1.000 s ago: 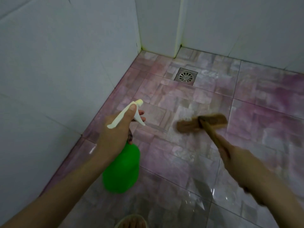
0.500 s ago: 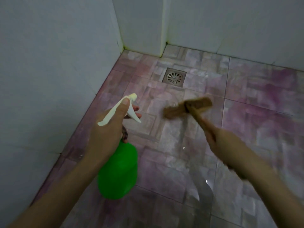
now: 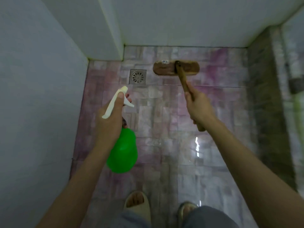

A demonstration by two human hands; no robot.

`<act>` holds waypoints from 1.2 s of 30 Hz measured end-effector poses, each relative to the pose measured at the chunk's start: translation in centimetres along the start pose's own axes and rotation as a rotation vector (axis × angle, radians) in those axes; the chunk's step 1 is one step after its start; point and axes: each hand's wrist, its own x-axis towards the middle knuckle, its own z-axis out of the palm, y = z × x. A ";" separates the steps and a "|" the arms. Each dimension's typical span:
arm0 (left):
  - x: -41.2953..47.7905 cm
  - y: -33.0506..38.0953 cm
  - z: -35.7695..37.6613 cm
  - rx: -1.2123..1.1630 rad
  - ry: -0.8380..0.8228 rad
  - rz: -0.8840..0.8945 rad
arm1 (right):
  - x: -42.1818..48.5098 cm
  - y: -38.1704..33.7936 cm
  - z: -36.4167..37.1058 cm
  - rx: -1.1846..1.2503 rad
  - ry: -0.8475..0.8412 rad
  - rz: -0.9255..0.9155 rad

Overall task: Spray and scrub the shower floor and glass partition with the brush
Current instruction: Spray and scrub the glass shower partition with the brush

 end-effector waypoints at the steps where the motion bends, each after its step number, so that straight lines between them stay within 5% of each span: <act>1: -1.3 2.6 -0.2 -0.004 -0.018 0.001 | -2.2 -0.9 -2.6 0.019 0.022 0.036; 7: -9.8 20.9 -1.7 0.016 -0.091 -0.013 | -15.6 -9.6 -19.9 0.103 0.165 0.140; 18: -24.3 55.2 -6.1 -0.131 -0.286 0.216 | -34.8 -28.6 -49.4 0.074 0.554 -0.053; 26: -28.2 71.7 -7.5 -0.303 -0.505 0.526 | -42.9 -38.8 -62.9 0.006 0.964 -0.271; 36: -28.4 87.0 0.2 -0.411 -0.700 0.768 | -43.7 -43.7 -75.3 -0.193 1.331 -0.377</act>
